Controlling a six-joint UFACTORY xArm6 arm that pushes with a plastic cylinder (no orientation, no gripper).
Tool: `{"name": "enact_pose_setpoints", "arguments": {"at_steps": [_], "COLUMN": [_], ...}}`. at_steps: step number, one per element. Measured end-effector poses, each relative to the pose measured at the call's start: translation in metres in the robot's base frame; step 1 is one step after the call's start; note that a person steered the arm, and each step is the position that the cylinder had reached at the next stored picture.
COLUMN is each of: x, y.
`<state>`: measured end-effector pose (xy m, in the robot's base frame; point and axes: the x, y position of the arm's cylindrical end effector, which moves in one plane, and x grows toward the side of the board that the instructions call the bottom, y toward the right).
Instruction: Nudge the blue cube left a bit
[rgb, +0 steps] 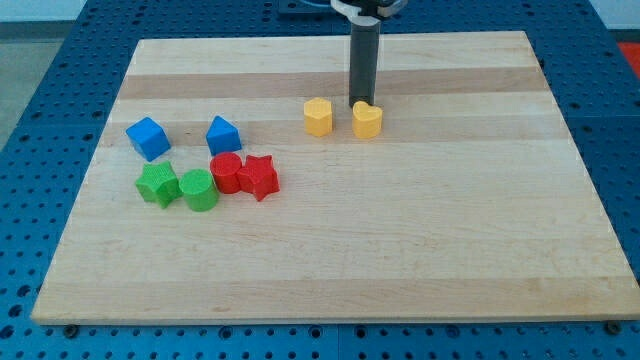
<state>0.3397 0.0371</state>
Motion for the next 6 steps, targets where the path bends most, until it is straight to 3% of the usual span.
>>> {"name": "enact_pose_setpoints", "arguments": {"at_steps": [1,2,3,5,6], "x": [-0.025,-0.063,-0.073,0.011,0.011], "y": [-0.011,-0.051,-0.102,-0.227,-0.245]}}
